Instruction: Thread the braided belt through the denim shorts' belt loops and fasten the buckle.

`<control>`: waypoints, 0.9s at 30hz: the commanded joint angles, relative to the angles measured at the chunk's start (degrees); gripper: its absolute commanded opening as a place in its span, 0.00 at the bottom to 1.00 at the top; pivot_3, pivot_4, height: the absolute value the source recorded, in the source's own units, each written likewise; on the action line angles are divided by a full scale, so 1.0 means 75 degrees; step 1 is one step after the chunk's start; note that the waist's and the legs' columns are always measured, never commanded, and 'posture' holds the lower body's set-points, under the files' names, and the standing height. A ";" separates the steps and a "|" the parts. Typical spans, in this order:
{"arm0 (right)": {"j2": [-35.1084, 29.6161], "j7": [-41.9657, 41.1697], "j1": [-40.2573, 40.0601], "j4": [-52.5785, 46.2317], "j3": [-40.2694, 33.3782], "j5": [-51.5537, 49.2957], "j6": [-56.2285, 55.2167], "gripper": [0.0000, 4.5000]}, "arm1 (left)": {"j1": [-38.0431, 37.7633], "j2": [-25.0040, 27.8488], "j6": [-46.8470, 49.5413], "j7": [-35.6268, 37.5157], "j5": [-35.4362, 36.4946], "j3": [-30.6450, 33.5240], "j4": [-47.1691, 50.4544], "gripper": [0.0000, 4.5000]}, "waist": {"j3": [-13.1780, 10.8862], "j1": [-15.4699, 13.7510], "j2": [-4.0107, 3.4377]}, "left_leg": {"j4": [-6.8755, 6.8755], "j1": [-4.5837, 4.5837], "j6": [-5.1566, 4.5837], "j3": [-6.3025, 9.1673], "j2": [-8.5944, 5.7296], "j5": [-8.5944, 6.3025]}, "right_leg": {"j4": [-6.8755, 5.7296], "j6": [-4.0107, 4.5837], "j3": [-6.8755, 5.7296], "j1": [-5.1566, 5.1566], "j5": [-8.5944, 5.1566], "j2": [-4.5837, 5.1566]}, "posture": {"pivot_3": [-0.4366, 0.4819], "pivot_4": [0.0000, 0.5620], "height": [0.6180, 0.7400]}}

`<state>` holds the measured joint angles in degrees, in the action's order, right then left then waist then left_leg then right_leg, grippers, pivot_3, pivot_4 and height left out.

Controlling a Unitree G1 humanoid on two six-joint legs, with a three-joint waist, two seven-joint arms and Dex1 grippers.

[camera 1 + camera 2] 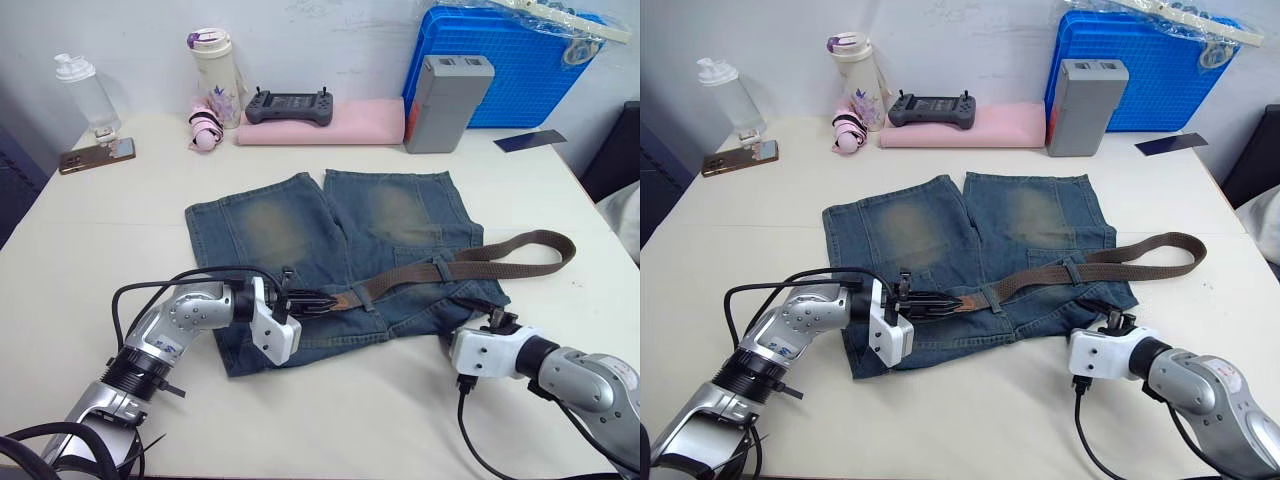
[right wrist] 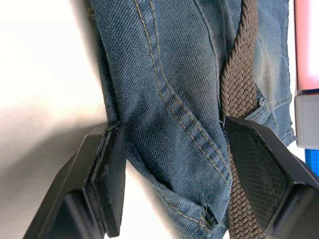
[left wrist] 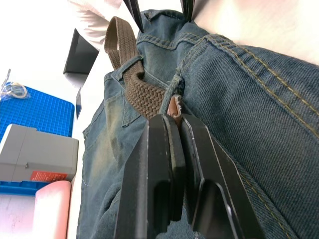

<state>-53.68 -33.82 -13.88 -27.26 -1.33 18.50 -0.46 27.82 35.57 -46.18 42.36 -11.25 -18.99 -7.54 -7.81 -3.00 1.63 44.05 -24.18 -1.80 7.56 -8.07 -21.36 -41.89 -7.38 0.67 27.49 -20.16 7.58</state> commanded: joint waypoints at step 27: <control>0.0390 -0.0817 0.0988 0.0989 0.1094 0.1312 0.0119 0.69 | 0.0057 -0.0143 0.0104 -0.0229 -0.0101 0.0088 0.0075 0.00 | 0.0032 0.0189 0.0052 | 0.0003 0.0007 0.0011 0.0000 0.0012 0.0001 | -0.0008 0.0002 -0.0001 -0.0003 -0.0001 -0.0009 | 0.48 0.27 0.35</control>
<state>-51.65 -37.68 -5.02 -22.65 2.51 26.77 -1.13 27.82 34.64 -45.33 41.41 -11.83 -19.01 -7.63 -7.57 -1.58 2.02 44.06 -24.13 -1.72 7.57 -7.97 -21.35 -41.95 -7.36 0.64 27.47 -20.17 7.50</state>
